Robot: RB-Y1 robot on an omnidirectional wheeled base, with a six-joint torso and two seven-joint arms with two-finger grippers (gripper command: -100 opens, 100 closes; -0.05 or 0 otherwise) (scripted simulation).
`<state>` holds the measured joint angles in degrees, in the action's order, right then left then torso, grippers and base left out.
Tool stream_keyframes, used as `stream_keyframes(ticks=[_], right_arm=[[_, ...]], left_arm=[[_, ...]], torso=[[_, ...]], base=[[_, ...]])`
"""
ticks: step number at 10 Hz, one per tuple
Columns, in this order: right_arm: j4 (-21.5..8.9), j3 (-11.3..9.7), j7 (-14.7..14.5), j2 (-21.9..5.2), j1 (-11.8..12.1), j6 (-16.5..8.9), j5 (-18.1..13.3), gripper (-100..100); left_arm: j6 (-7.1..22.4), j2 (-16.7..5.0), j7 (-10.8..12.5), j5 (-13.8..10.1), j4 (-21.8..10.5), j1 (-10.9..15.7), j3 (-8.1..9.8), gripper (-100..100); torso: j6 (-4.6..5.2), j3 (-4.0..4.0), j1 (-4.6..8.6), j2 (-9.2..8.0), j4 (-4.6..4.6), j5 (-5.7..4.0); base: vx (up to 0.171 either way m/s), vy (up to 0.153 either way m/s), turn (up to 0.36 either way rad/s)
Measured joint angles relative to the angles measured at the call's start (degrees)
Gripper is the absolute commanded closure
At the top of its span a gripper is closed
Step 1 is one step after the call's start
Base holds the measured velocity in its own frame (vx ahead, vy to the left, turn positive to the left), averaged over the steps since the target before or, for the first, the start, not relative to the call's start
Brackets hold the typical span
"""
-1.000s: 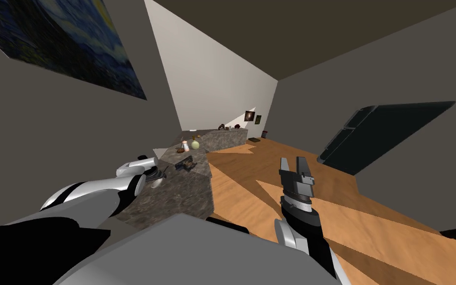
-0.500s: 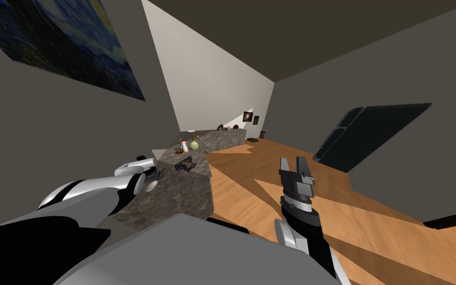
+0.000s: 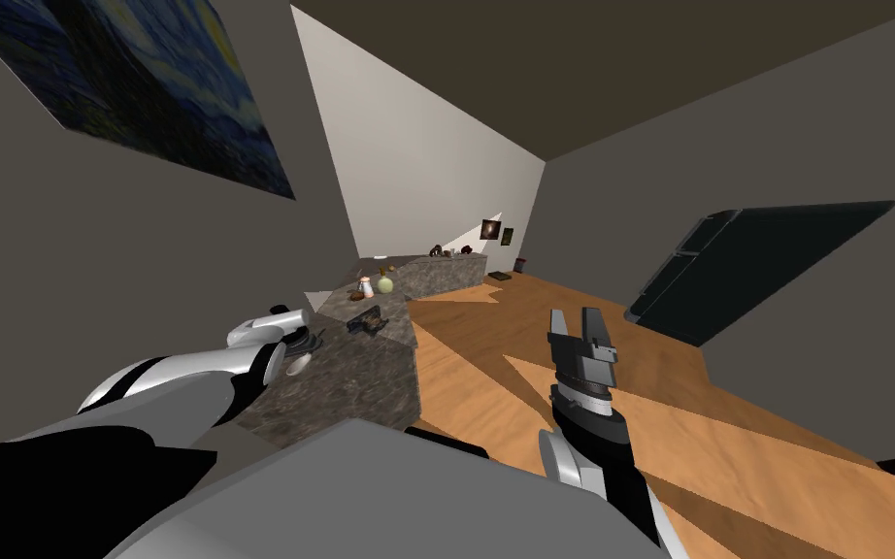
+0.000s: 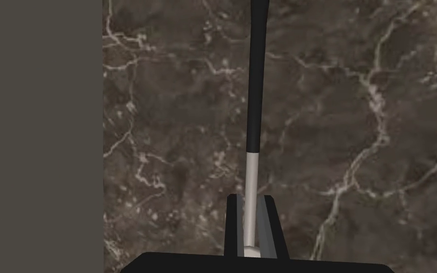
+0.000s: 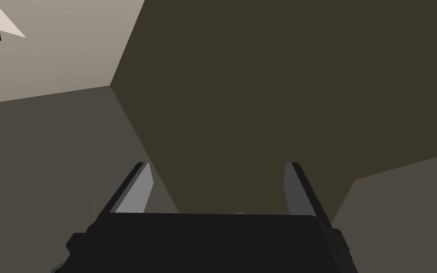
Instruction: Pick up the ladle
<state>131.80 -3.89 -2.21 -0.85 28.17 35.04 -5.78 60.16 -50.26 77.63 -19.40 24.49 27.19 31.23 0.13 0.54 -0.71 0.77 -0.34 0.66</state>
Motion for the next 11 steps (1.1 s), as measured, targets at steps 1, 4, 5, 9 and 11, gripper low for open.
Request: stream_keyframes(ticks=[1,4,5,9,11], right_arm=[[0.0,0.0,0.0,0.0,0.01,0.0,0.0,0],[0.0,0.0,0.0,0.0,0.0,0.0,0.0,0],[0.0,0.0,0.0,0.0,0.01,0.0,0.0,0],[0.0,0.0,0.0,0.0,0.01,0.0,0.0,0],[0.0,0.0,0.0,0.0,-0.01,0.0,0.0,0]], left_arm=[[1.52,0.97,-0.3,0.78,2.65,-0.71,1.12,100],[3.09,2.47,-4.32,4.39,3.62,1.46,4.46,100],[4.46,3.71,-4.99,5.24,6.57,0.72,5.73,100],[7.97,7.04,-10.92,11.1,10.93,2.77,11.64,100],[9.4,7.99,-12.84,12.74,12.75,3.11,13.42,0]], torso=[[0.0,0.04,0.06,0.09,-0.01,-0.02],[0.09,0.16,0.12,0.28,-0.05,-0.04],[0.05,0.14,0.09,0.26,-0.04,-0.03],[0.06,0.2,0.1,0.35,-0.06,-0.05],[0.15,0.11,0.05,0.16,-0.04,-0.02]], base=[[0.09,-0.04,0.271],[0.105,-0.041,0.197],[0.098,-0.048,0.278],[0.116,-0.06,0.286],[0.027,-0.024,0.029]])
